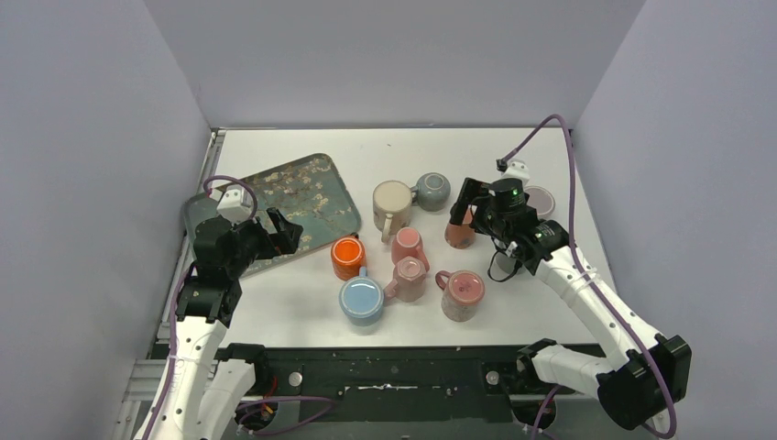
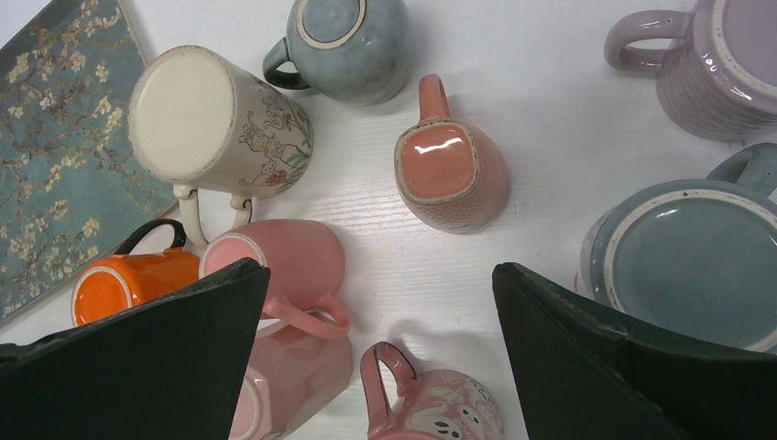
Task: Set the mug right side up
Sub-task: Turn over the cup at the center of the board.
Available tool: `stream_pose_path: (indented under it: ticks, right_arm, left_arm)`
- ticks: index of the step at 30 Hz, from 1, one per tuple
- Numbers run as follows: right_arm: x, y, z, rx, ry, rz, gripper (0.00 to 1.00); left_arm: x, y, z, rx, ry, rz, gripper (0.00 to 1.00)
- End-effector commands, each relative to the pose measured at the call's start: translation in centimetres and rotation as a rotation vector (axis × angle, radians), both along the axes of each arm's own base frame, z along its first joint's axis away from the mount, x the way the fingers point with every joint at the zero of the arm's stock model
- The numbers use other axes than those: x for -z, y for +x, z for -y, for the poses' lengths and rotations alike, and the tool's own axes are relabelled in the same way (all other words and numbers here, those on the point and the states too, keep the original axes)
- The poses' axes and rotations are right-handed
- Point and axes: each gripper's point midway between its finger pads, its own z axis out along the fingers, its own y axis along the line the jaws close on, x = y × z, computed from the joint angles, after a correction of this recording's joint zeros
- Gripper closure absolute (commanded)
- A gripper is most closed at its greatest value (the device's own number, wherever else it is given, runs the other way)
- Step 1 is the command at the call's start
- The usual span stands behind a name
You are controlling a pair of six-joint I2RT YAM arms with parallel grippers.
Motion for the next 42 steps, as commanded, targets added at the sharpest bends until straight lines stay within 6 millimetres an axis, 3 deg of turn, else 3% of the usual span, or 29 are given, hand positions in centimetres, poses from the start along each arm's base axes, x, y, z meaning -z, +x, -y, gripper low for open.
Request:
stream_pose_path:
  ticks: [1, 10, 14, 18, 23, 32, 42]
  right_arm:
    - [-1.1, 0.2, -1.2, -0.02, 0.025, 0.013, 0.02]
    - [0.9, -1.3, -6.3, -0.28, -0.063, 0.002, 0.26]
    - [2.3, -1.8, -7.8, -0.353, -0.135, -0.024, 0.32]
    - [4.2, -1.1, -7.0, -0.352, -0.232, -0.034, 0.36]
    - [4.7, -1.7, -8.4, -0.477, -0.217, 0.007, 0.45]
    - [6.3, -2.2, -9.4, -0.571, -0.208, 0.037, 0.51]
    - [7.8, -2.3, -10.7, -0.643, -0.208, 0.008, 0.52]
  left_arm:
    - [-1.4, 0.2, 0.3, 0.019, 0.005, 0.059, 0.03]
    - [-1.3, 0.3, 0.2, 0.014, 0.007, 0.059, 0.03]
    - [-1.3, 0.2, 0.2, 0.014, 0.007, 0.057, 0.03]
    - [-1.3, 0.2, 0.2, 0.013, 0.006, 0.06, 0.03]
    - [-1.3, 0.1, 0.2, 0.014, 0.006, 0.059, 0.03]
    - [-1.2, 0.2, 0.3, 0.016, 0.007, 0.055, 0.03]
    - [-0.5, 0.6, 0.4, 0.018, 0.012, 0.024, 0.03]
